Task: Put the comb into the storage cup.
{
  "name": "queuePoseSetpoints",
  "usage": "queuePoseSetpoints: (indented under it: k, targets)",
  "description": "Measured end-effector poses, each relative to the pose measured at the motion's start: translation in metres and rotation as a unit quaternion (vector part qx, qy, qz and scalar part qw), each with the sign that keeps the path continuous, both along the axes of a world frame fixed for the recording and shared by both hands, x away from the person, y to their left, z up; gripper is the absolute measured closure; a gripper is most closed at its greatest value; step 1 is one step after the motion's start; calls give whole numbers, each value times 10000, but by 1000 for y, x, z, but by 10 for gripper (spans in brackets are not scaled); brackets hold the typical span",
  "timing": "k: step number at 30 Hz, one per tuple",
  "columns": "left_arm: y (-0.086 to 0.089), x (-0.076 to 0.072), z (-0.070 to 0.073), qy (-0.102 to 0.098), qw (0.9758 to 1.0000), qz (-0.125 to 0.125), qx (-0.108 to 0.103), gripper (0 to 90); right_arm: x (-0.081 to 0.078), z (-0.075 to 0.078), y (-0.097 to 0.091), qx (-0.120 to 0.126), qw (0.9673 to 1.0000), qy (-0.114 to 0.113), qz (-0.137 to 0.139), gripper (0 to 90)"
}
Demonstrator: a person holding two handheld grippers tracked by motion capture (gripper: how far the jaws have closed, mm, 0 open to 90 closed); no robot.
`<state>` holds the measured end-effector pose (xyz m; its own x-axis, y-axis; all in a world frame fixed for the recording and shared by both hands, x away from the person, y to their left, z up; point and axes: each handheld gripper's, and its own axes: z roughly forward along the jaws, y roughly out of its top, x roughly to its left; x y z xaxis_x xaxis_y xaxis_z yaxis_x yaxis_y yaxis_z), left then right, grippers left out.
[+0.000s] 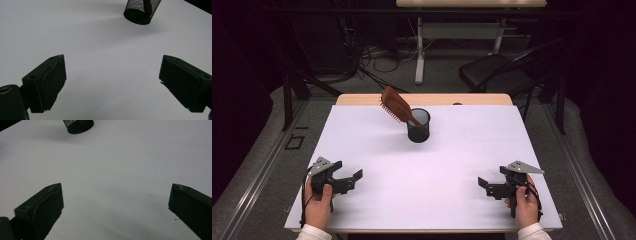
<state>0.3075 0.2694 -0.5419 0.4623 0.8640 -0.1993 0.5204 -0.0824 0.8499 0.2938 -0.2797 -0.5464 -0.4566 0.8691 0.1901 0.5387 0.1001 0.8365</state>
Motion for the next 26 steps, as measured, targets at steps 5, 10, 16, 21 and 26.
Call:
queuePoseSetpoints:
  k: [5,10,16,21,26]
  targets:
    - [0,0,0,-2,10000,4,-7,76,0,-1,0,37,10000,10,-1,0]
    - [1,0,0,-7,10000,17,-14,76,0,-1,0,27,10000,11,-5,0]
    - [2,0,-1,10,10000,17,-33,76,0,-1,0,14,10000,20,-4,0]
    - [2,0,-1,-1,10000,15,-34,76,0,-1,0,31,10000,34,1,0]
    - [2,0,-1,-12,10000,25,-28,77,0,0,-1,25,10000,22,-3,0]
